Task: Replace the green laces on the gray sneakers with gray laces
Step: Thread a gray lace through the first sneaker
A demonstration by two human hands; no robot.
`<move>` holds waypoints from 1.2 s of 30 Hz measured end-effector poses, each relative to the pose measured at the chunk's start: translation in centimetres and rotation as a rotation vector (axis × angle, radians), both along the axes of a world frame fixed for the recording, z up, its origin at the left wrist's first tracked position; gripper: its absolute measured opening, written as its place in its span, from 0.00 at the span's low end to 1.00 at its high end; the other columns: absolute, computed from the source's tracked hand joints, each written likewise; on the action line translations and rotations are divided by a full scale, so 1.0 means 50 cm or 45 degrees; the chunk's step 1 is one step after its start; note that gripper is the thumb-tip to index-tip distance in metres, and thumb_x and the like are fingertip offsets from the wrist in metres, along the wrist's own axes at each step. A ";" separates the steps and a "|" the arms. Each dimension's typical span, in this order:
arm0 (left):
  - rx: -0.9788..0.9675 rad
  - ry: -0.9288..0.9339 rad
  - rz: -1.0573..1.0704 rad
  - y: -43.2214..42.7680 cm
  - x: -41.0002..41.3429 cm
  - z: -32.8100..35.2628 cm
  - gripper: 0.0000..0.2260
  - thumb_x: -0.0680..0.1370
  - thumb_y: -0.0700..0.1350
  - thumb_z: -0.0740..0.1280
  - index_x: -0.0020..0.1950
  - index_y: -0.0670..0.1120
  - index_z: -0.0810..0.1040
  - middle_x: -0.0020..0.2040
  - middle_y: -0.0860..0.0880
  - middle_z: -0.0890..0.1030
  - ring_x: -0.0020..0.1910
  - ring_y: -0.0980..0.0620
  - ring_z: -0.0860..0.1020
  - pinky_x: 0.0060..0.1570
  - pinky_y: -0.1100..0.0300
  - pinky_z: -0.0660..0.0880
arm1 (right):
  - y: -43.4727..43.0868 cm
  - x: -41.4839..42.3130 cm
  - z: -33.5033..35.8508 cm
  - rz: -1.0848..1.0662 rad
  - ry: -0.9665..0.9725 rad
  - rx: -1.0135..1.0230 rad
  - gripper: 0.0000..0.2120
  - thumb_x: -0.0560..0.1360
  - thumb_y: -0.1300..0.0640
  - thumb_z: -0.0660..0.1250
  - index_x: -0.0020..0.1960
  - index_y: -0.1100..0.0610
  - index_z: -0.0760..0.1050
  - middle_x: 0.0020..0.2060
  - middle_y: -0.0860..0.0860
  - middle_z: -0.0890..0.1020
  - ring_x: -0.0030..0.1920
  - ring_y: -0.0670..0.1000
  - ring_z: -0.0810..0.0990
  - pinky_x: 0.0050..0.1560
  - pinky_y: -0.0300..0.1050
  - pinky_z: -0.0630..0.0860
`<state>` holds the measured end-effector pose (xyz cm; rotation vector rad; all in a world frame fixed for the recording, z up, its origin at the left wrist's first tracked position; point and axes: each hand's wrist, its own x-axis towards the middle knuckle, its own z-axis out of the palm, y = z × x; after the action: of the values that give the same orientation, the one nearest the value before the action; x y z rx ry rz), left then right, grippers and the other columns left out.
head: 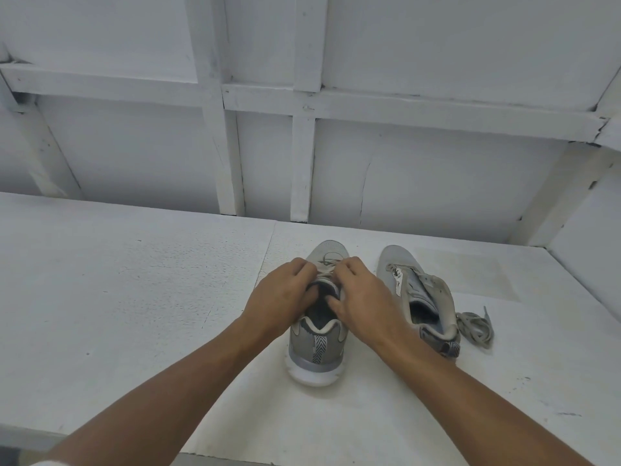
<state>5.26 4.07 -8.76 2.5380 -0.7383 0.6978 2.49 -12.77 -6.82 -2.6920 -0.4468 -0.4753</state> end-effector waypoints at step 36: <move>-0.688 1.143 0.395 0.033 -0.022 0.053 0.25 0.81 0.62 0.54 0.48 0.44 0.81 0.45 0.48 0.82 0.42 0.51 0.78 0.43 0.58 0.73 | -0.020 0.003 0.041 -0.281 0.225 0.564 0.14 0.78 0.49 0.63 0.60 0.55 0.68 0.56 0.50 0.74 0.55 0.51 0.74 0.53 0.47 0.72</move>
<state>4.18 5.75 -6.09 2.1214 0.1435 -0.1872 2.63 -13.77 -4.75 -2.3302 0.0112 -0.3422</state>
